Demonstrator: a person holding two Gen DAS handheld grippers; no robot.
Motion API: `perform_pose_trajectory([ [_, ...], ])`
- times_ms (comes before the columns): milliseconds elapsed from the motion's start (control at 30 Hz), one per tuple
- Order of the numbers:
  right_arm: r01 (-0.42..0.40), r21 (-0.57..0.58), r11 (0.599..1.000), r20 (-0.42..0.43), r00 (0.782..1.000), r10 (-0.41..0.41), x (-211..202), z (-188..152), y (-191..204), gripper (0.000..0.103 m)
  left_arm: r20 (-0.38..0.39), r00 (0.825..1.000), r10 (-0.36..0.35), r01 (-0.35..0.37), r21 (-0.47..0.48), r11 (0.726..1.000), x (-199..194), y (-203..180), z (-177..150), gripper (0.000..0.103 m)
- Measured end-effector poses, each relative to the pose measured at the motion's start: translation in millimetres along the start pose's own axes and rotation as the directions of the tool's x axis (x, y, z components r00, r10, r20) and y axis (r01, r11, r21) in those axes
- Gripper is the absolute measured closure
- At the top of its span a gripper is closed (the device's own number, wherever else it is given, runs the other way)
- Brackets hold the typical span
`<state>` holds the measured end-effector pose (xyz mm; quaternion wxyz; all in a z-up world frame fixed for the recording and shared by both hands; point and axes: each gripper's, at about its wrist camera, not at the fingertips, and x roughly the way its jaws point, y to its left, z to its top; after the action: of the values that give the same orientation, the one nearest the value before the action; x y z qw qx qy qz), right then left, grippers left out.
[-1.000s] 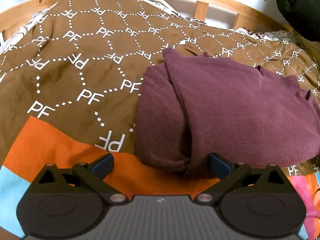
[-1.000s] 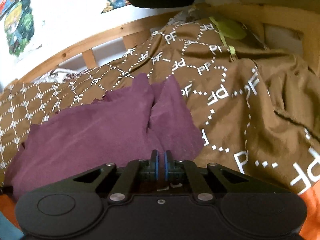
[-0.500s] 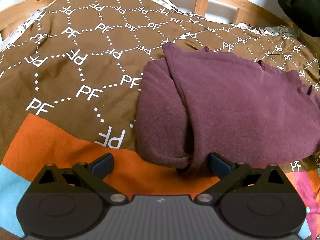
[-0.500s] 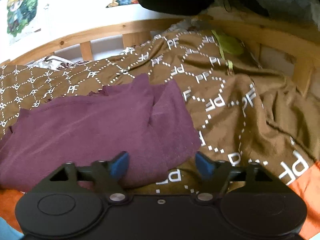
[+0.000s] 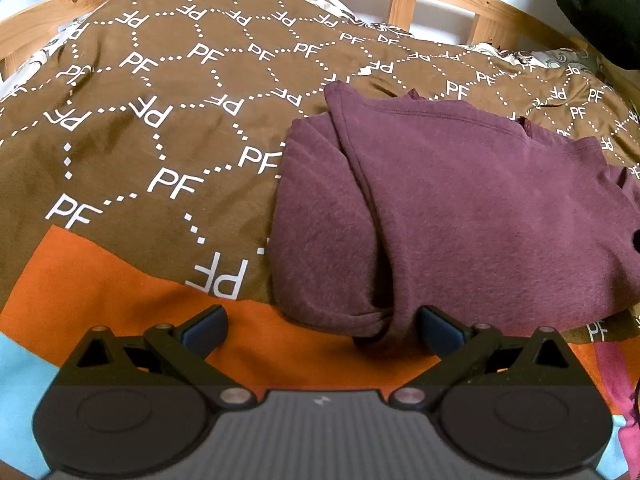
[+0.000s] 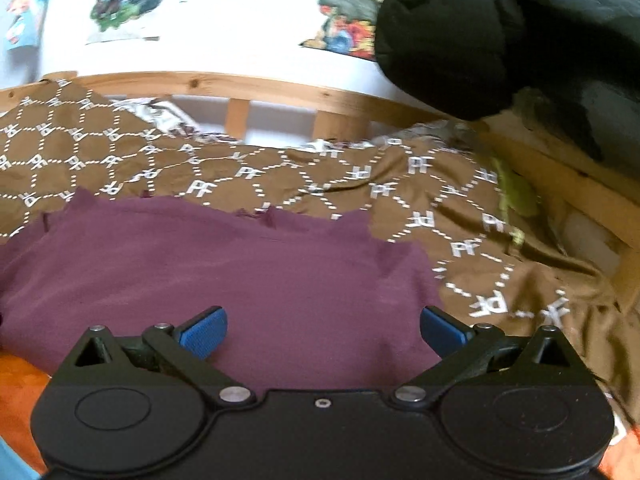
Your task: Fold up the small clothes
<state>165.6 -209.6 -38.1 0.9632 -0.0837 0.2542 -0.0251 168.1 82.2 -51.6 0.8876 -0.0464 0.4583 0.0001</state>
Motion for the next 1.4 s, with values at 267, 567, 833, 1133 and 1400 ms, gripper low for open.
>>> perform_pose_trajectory([
  [267, -0.081, -0.070, 0.994, -0.014, 0.997, 0.080, 12.9, -7.1, 36.4, 0.001, 0.009, 1.000, -0.014, 0.015, -0.028, 0.999, -1.2, 4.6, -0.2, 0.000],
  [567, -0.091, -0.054, 0.994, -0.059, 0.994, 0.088, 31.5, -30.1, 50.8, 0.001, 0.018, 1.000, -0.002, 0.003, -0.021, 1.000, -1.1, 2.1, -2.3, 0.000],
  [833, -0.091, -0.008, 0.996, -0.031, 0.995, 0.091, 28.9, -40.2, 47.5, 0.001, 0.017, 1.000, 0.001, -0.001, -0.023, 1.000, -0.4, 1.2, -1.7, 0.000],
  [1133, -0.089, -0.002, 0.996, -0.019, 0.996, 0.089, 27.6, -42.5, 47.5, 0.001, 0.019, 1.000, 0.003, -0.003, -0.020, 1.000, 0.9, 2.1, -2.4, 0.000],
  [1400, -0.085, -0.004, 0.996, -0.013, 0.996, 0.085, 26.1, -43.8, 48.7, 0.001, 0.048, 0.992, -0.120, 0.123, -0.048, 0.991, -4.4, 8.6, 1.7, 0.000],
])
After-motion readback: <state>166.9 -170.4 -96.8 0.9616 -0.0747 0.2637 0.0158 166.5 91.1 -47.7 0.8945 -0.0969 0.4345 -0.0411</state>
